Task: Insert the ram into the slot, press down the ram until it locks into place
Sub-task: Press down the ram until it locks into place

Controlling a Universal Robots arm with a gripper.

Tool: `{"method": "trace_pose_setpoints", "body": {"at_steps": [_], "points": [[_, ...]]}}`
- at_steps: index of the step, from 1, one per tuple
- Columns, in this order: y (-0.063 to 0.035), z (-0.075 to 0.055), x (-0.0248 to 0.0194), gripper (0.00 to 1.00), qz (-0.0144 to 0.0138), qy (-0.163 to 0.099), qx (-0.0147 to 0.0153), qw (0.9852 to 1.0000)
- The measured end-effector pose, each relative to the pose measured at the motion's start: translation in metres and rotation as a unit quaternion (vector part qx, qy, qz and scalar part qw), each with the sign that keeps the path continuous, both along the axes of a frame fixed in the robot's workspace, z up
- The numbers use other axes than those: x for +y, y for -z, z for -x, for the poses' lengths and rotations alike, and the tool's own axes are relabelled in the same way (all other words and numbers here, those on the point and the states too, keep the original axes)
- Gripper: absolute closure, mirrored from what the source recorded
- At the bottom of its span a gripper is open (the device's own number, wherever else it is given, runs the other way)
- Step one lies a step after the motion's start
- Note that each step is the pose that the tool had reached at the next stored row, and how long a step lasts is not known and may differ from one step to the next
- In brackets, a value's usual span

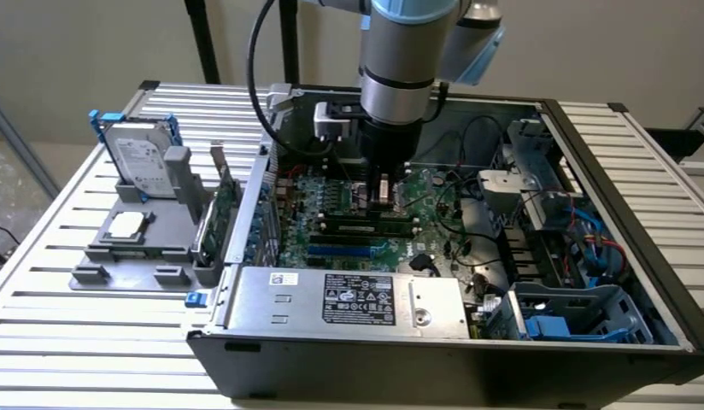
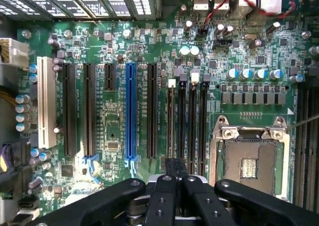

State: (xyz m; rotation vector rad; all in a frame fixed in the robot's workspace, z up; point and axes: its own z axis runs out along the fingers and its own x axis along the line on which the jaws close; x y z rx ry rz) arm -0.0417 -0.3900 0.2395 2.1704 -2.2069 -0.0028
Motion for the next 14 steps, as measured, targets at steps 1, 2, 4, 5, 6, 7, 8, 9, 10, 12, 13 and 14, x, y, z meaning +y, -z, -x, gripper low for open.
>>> {"method": "trace_pose_setpoints", "body": {"at_steps": [1, 2, 4, 5, 6, 7, 8, 9, 10, 12, 13, 14], "points": [[-0.0043, 0.0, 0.0, 0.89, -0.0001, 0.0, 0.0004, 1.0], [-0.0089, -0.001, -0.0001, 0.89, 0.0, 0.0, 0.0007, 1.0], [-0.0161, -0.003, -0.0002, 0.89, 0.0, 0.0, 0.0009, 1.0], [-0.0185, -0.004, -0.0003, 0.89, 0.0, 0.0, 0.0009, 1.0], [-0.0195, -0.004, -0.0003, 0.89, 0.0, 0.0, 0.0009, 1.0], [-0.0196, -0.004, -0.0003, 0.89, -0.0002, 0.0, 0.0009, 1.0], [-0.0196, -0.004, -0.0003, 0.89, -0.0003, 0.0, 0.0008, 1.0], [-0.0196, -0.004, -0.0003, 0.89, -0.0003, 0.0, 0.0008, 1.0], [-0.0196, -0.004, -0.0003, 0.89, -0.0003, 0.0, 0.0008, 1.0], [-0.0196, -0.004, -0.0004, 0.89, -0.0003, 0.0, 0.0009, 1.0], [-0.0196, -0.004, -0.0004, 0.89, -0.0002, 0.0, 0.0009, 1.0], [-0.0196, -0.004, -0.0004, 0.89, -0.0003, 0.0, 0.0009, 1.0]]}}
